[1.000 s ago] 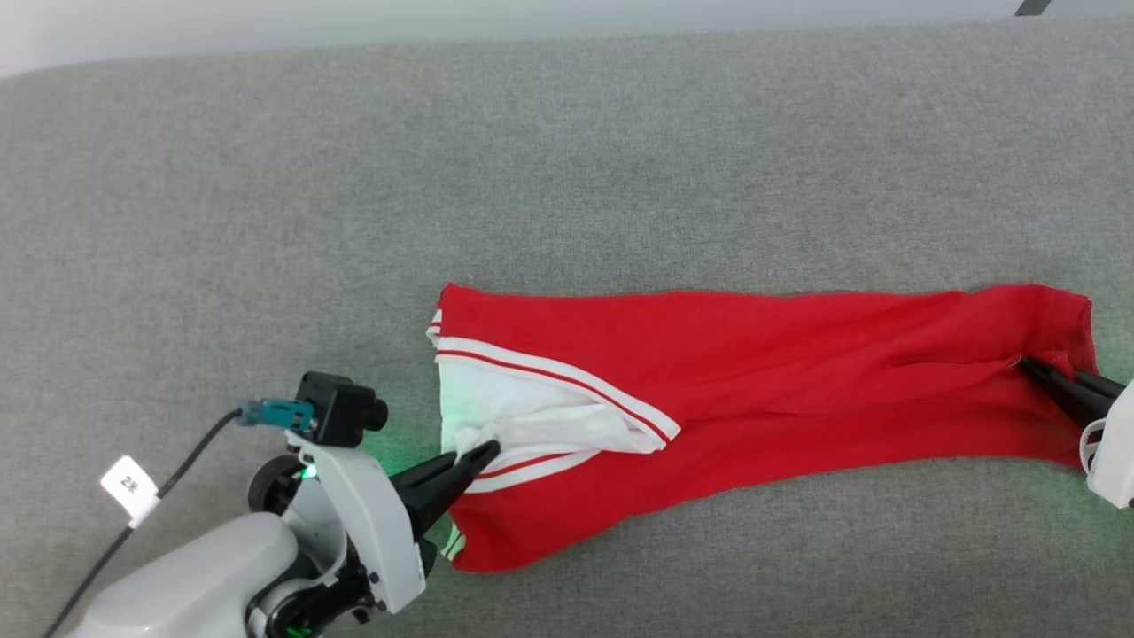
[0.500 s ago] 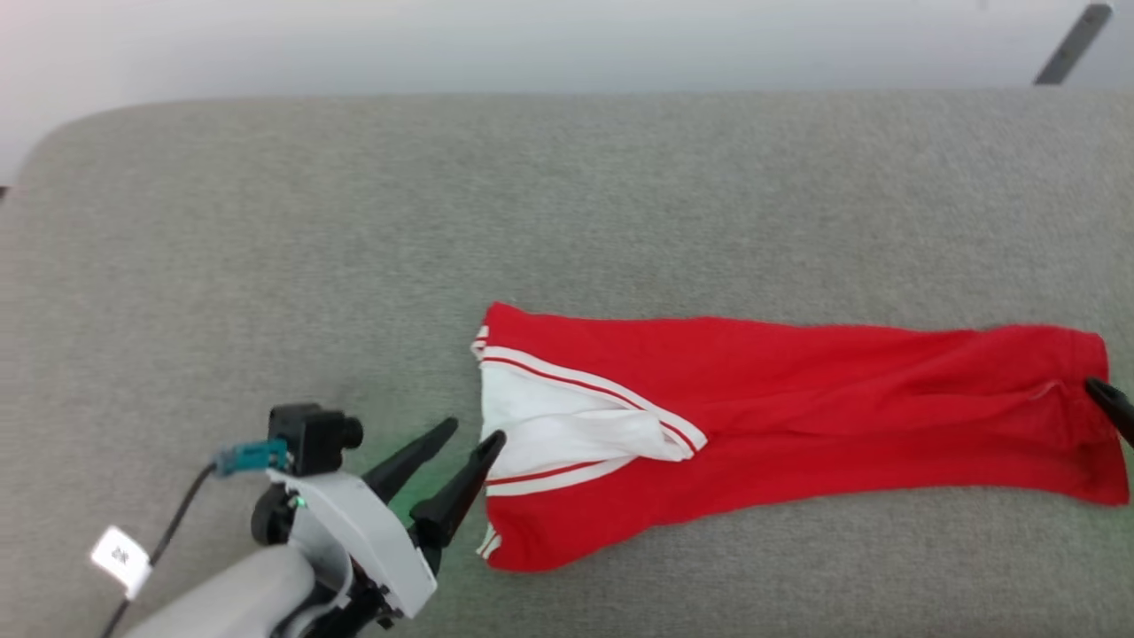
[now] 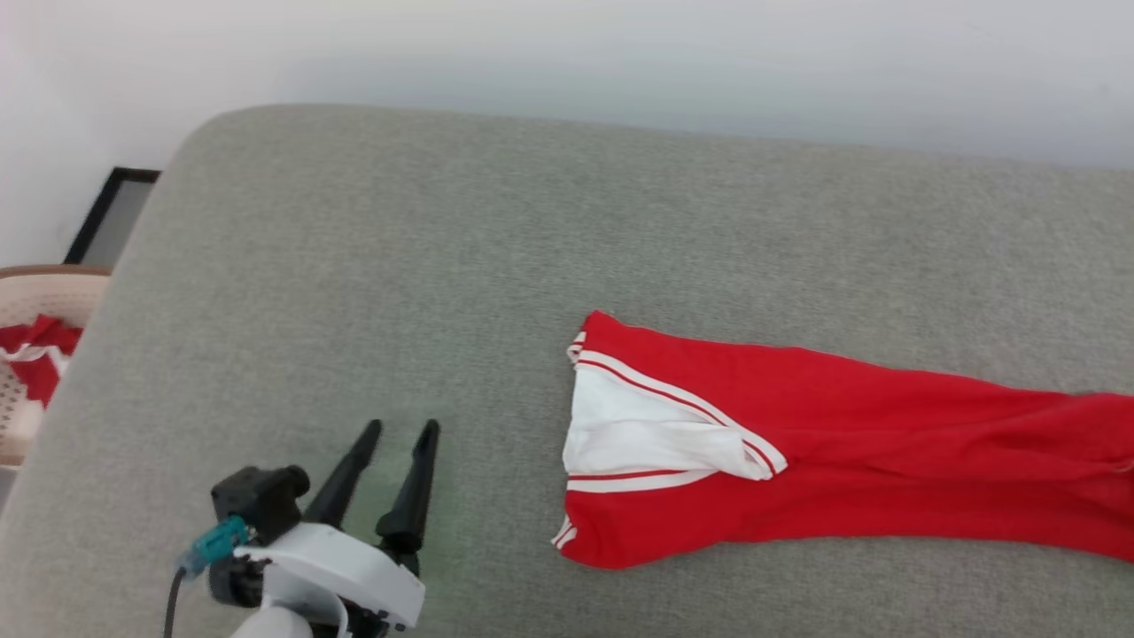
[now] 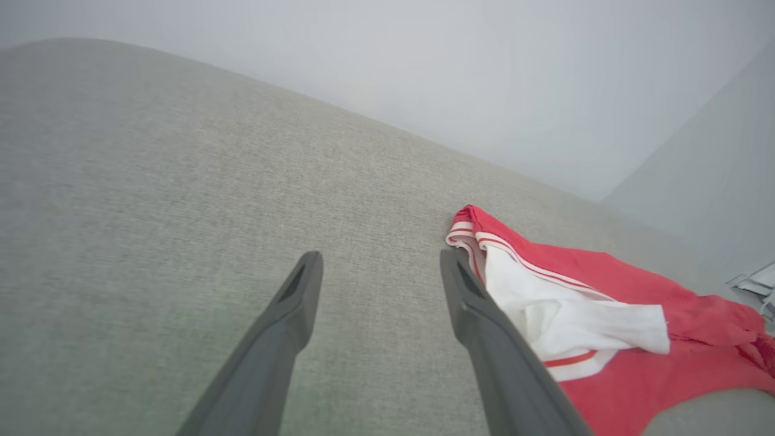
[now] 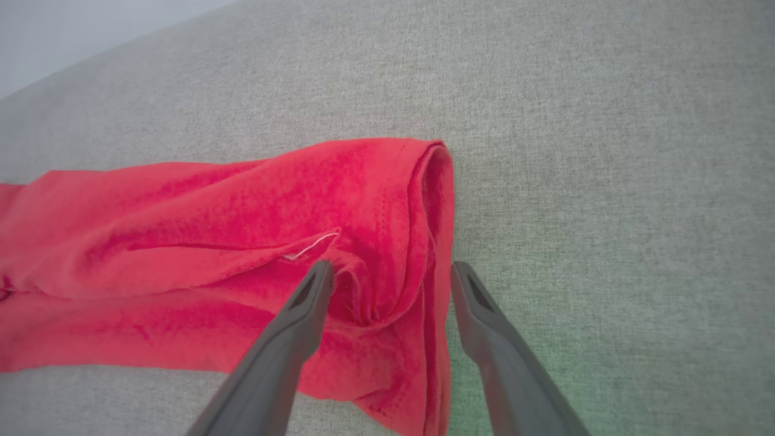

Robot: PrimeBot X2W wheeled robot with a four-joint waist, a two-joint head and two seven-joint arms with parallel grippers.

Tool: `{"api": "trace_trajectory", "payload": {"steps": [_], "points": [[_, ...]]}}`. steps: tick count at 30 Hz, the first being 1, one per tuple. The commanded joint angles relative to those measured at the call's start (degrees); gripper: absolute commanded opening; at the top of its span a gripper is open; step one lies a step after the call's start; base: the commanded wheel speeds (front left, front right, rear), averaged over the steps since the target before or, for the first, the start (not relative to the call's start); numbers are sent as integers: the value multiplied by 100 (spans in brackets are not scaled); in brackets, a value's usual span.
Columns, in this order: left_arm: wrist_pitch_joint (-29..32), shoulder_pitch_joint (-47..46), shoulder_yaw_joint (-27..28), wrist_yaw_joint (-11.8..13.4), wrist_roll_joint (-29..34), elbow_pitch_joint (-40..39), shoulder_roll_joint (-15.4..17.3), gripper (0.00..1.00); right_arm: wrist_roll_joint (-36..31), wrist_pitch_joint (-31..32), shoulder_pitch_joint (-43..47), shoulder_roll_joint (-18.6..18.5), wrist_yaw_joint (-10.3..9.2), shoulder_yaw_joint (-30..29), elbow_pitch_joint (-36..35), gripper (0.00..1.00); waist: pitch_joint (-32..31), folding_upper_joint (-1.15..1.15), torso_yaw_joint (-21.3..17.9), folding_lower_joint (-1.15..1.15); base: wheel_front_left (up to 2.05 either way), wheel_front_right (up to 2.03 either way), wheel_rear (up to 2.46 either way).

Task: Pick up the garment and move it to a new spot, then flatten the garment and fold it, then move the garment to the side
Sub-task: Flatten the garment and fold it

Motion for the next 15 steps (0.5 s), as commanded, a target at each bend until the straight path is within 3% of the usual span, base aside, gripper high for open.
{"api": "trace_trajectory", "payload": {"steps": [1,9,15], "points": [[4,153,242,76,472,-18,-100,100,65,-19,137,-77,2,-50,7,100,-84,0,170,0,0,0,0],[4,486,1067,214,2482,-354,-570,100,235,607,66,-288,2,-113,182,100,-125,0,213,0,0,0,0],[3,608,1507,25,3231,-630,-981,100,345,1676,-366,-257,2,-47,597,100,-123,0,218,0,0,0,0]]}}
